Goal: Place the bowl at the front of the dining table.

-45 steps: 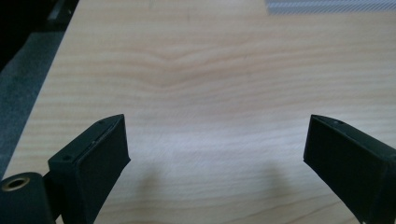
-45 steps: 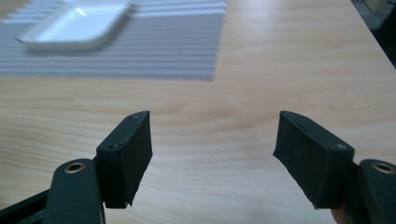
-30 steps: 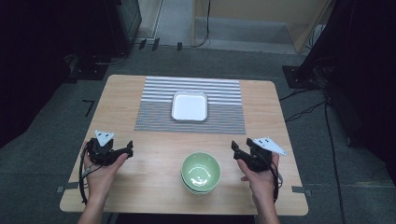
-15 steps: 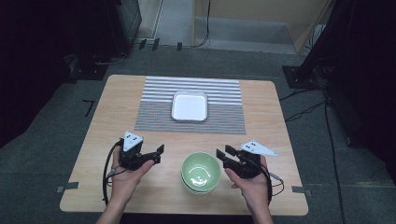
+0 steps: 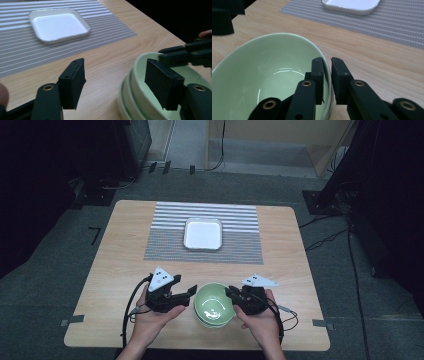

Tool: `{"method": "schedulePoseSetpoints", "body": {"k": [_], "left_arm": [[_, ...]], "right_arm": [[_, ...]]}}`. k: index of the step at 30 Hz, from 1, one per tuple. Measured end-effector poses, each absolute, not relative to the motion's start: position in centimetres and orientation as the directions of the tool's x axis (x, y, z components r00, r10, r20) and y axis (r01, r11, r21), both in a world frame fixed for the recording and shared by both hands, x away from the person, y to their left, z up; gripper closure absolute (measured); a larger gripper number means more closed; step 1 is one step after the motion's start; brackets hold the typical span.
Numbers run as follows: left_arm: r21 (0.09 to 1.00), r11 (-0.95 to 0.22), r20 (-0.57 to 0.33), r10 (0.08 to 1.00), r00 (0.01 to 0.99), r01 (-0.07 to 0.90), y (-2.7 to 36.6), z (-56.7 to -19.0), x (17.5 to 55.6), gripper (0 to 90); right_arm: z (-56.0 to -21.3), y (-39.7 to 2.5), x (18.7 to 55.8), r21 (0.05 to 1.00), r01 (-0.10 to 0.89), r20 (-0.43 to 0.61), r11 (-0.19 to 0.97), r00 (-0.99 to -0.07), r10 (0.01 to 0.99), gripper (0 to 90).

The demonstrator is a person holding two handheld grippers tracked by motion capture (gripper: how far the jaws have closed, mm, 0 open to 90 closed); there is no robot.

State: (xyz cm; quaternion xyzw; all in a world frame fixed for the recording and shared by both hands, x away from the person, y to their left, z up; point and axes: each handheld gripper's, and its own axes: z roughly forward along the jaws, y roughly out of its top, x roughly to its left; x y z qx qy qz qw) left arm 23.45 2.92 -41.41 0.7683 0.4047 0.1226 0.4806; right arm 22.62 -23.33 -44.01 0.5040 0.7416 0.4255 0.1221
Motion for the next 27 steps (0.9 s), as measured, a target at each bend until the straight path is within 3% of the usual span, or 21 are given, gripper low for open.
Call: {"method": "schedulePoseSetpoints", "body": {"k": [5, 9, 11, 12, 15, 18, 24, 27], "left_arm": [[0.813, -0.315, -0.134, 0.717, 0.684, 0.489, 1.3, -42.6, 23.2, 40.0], [0.784, -0.369, -0.111, 0.707, 0.698, 0.5, 0.3, -43.6, 23.4, 43.5], [0.776, -0.392, -0.085, 0.712, 0.697, 0.494, -0.1, -44.0, 23.4, 47.6], [0.776, -0.406, -0.065, 0.71, 0.701, 0.483, -0.3, -44.3, 23.5, 54.0], [0.778, -0.429, -0.031, 0.704, 0.709, 0.46, -0.5, -44.5, 23.4, 61.3], [0.786, -0.449, 0.015, 0.7, 0.714, 0.424, -0.9, -44.7, 23.2, 75.8], [0.828, -0.428, 0.072, 0.723, 0.687, 0.363, -1.2, -44.7, 22.8, 80.4], [0.854, -0.406, 0.073, 0.713, 0.697, 0.326, -1.1, -44.2, 22.6, 83.3]], "right_arm": [[-44.0, -23.6, 22.2, 0.815, 0.56, 0.198, 0.15, -0.513, 0.835, 87.7], [-44.2, -23.2, 21.6, 0.875, 0.435, 0.081, 0.211, -0.562, 0.823, 87.8], [-44.1, -23.1, 21.3, 0.896, 0.375, 0.025, 0.237, -0.577, 0.816, 87.8], [-44.1, -23.0, 21.2, 0.9, 0.363, 0.015, 0.242, -0.579, 0.816, 87.7], [-44.1, -23.2, 21.2, 0.898, 0.378, 0.037, 0.226, -0.576, 0.816, 87.7], [-44.0, -23.2, 21.1, 0.894, 0.394, 0.05, 0.214, -0.562, 0.825, 87.5], [-43.7, -23.1, 21.0, 0.876, 0.437, 0.071, 0.207, -0.54, 0.839, 86.5], [-43.7, -22.9, 21.0, 0.85, 0.477, 0.078, 0.223, -0.533, 0.842, 80.6]]}}
